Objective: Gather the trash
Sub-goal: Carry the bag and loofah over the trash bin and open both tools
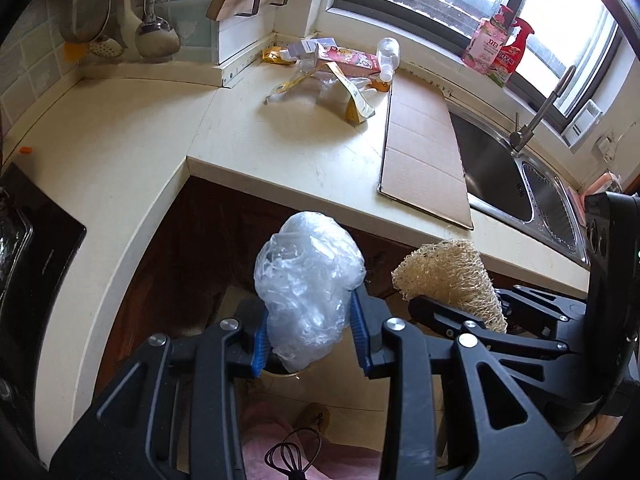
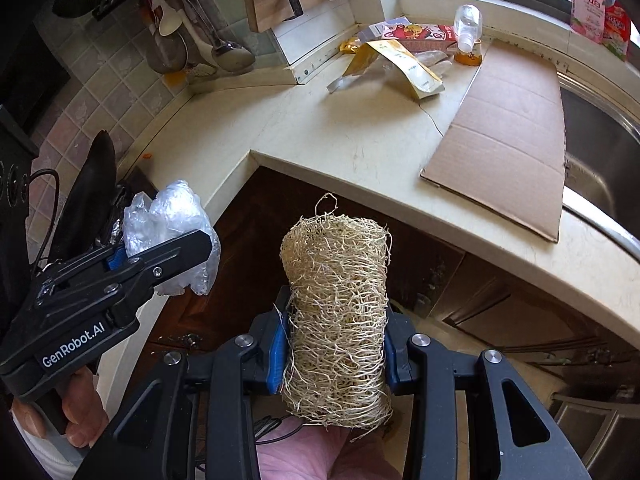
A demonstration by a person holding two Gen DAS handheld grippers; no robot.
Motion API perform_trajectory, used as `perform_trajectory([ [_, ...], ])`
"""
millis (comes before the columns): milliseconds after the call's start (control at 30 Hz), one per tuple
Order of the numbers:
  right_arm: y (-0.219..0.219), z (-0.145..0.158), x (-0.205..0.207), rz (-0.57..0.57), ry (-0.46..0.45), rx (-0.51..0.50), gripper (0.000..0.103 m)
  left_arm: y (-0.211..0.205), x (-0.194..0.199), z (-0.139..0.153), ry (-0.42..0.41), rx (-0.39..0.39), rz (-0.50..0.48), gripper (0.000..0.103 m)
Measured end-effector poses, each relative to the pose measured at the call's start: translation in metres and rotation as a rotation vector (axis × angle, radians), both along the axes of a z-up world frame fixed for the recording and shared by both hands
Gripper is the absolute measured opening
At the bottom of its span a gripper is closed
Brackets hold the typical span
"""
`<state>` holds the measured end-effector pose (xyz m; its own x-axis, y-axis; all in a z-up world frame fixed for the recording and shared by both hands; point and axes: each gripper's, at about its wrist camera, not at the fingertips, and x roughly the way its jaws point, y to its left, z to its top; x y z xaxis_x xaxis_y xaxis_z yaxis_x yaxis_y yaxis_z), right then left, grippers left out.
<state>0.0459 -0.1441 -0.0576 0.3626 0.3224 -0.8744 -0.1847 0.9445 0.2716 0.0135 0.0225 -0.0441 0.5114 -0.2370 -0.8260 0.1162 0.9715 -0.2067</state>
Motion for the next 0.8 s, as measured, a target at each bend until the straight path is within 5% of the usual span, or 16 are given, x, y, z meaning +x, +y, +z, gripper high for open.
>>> perform_trajectory([
  [467, 0.006, -0.079, -0.045, -0.046, 0.054, 0.037, 0.038, 0.005, -0.029, -0.076, 0.076, 0.053, -0.048, 0.031],
  [800, 0.023, -0.221, -0.055, -0.142, 0.196, 0.037, 0.038, 0.015, -0.005, -0.219, 0.187, 0.009, -0.115, 0.031],
])
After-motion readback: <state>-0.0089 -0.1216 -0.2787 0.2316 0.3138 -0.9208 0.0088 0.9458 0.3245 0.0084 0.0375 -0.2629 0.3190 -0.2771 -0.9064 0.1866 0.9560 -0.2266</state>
